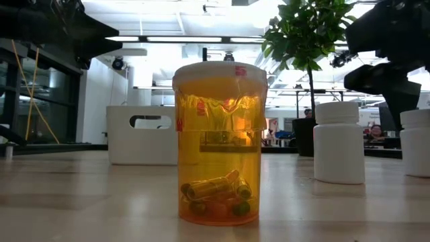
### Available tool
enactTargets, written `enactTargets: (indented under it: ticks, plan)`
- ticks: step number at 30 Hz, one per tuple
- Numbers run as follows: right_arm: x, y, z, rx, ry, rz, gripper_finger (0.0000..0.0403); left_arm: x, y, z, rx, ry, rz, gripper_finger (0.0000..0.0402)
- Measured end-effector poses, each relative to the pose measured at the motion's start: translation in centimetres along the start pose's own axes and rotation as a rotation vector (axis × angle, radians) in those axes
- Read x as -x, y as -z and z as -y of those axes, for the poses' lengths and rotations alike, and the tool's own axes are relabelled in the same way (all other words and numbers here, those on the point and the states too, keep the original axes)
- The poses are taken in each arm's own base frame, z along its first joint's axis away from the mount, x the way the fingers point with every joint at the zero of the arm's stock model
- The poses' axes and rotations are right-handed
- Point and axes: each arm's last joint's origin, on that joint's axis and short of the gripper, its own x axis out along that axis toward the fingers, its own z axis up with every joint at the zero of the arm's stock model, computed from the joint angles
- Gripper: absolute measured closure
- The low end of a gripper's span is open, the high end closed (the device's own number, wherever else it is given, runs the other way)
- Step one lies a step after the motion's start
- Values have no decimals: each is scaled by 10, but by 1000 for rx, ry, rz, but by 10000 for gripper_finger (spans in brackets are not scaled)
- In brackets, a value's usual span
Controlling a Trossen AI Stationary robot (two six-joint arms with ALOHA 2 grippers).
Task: Pick and place pill bottles into a basket
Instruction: Put the right white pill bottle into the white bin
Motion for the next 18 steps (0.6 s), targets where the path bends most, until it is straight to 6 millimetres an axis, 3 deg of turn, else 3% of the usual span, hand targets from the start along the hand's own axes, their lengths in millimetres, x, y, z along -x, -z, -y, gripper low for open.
enactTargets:
  ticks: [9,18]
  plan:
    - [2,-4,4,-36,7,15,255,0,1,0,-3,-2,-11,197]
    - [31,-45,23,-68,133,266,255,0,2,0,17,-4,-22,197]
